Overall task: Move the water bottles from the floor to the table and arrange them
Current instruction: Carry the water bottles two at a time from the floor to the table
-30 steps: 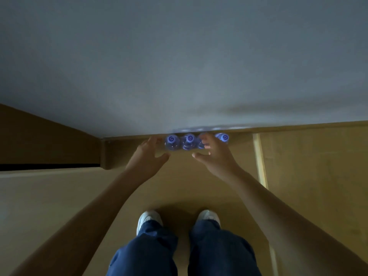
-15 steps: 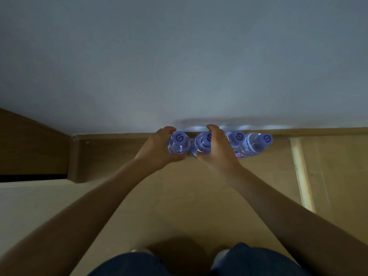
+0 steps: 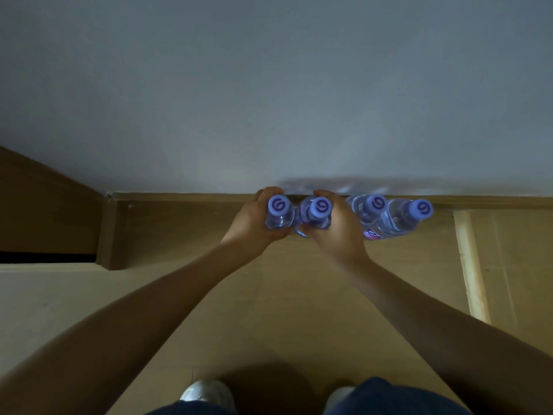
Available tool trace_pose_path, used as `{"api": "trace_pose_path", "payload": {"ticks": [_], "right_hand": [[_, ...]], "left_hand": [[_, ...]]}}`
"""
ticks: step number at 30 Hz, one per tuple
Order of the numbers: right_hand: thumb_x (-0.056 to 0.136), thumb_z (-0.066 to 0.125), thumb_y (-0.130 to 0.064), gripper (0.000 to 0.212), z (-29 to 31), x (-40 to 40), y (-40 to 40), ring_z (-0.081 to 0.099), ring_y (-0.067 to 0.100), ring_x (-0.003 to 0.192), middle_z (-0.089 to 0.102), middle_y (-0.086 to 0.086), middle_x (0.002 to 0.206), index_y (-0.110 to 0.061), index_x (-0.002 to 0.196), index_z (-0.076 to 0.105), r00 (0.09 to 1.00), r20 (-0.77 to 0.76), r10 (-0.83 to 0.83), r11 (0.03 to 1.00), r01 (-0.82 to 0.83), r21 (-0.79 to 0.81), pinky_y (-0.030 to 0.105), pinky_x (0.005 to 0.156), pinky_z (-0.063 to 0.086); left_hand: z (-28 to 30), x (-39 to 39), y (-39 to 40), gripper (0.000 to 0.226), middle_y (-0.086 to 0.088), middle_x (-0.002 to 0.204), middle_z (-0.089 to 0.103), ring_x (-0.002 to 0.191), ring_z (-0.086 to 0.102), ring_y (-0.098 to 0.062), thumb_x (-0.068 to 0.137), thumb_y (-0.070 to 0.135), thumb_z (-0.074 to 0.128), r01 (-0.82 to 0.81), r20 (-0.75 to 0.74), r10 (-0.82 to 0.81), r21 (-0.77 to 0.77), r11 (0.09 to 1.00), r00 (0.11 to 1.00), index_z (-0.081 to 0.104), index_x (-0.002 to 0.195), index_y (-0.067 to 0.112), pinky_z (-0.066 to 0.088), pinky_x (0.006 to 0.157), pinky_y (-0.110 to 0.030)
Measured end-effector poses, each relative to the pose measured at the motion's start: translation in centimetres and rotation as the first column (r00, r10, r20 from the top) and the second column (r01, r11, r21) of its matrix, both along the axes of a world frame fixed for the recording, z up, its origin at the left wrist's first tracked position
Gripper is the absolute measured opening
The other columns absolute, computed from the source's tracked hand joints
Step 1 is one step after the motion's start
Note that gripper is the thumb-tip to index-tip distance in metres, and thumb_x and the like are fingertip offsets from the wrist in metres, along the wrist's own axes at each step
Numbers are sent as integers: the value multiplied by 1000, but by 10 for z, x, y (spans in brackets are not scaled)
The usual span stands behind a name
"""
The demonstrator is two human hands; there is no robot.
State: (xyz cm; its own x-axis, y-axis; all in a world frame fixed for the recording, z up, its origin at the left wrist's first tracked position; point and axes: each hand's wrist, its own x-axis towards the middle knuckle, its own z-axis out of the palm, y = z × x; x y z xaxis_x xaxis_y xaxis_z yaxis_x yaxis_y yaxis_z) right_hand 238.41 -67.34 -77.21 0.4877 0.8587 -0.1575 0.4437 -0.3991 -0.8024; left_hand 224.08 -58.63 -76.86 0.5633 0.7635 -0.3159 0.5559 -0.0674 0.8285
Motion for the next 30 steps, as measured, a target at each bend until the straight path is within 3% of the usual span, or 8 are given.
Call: {"api": "trace_pose_path", "payload": {"ticks": [4,8,10,13,17,22,27,30], "right_hand": [[63,82,-9,37,8,-4,-3,61,9,81,64,-6,84,-17,91,59,999,-34,16,1000,-17,-15,17,69,40],[65,85,-9,54,43,-11,-9,63,16,101,67,-1,105,-11,113,60,998,-60,18,999,-21,-47,33,87,50],[66,86,-9,61,81,-17,-11,61,13,106,65,-4,111,-13,121,58,996,-86,25,998,-30,-51,29,91,47],[66,86,-10,59,153,-25,-15,60,2,95,64,-11,102,-20,116,57,994,-99,47,997,-52,-54,21,83,46],[65,86,-7,52,257,-38,-17,54,-19,84,60,-24,88,-24,105,58,992,-94,88,994,-94,-56,1,71,38],[67,86,-11,45,395,-63,-19,52,-24,82,58,-26,85,-19,106,63,981,-54,187,980,-190,-61,-1,66,38],[67,87,-18,44,516,-92,-17,59,-5,77,58,-27,82,-20,106,67,953,-12,303,952,-303,-47,1,67,41],[67,87,-20,42,582,-112,-14,59,4,80,62,-19,84,-17,104,68,925,7,380,925,-380,-15,6,67,43]], "left_hand": [[5,-12,-4,49,0,102,66,94,64,-21,64,17,86,-39,18,39,-2,999,999,60,105,23,54,82,-47],[41,-26,-5,43,5,91,68,85,66,-17,63,20,86,-62,-16,62,2,998,998,60,98,26,55,78,-45],[75,-32,-7,44,7,90,68,84,65,-17,63,20,85,-75,-33,75,7,997,997,60,99,25,55,77,-42],[142,-42,-15,57,9,94,67,89,65,-17,62,16,88,-105,-51,106,17,994,993,59,112,20,53,79,-32],[250,-61,-28,55,3,92,69,87,65,-23,63,16,87,-118,-68,123,72,990,990,61,111,16,53,79,-35],[390,-91,-37,49,4,86,68,77,64,-20,66,33,84,-111,-149,129,127,986,980,55,105,22,54,70,-36],[512,-129,-51,51,4,86,68,77,65,-21,65,37,84,-187,-160,205,122,975,966,53,103,23,54,70,-38],[577,-151,-61,51,9,83,66,75,62,-17,64,37,85,-242,-182,270,160,957,946,53,101,24,49,62,-27]]}}
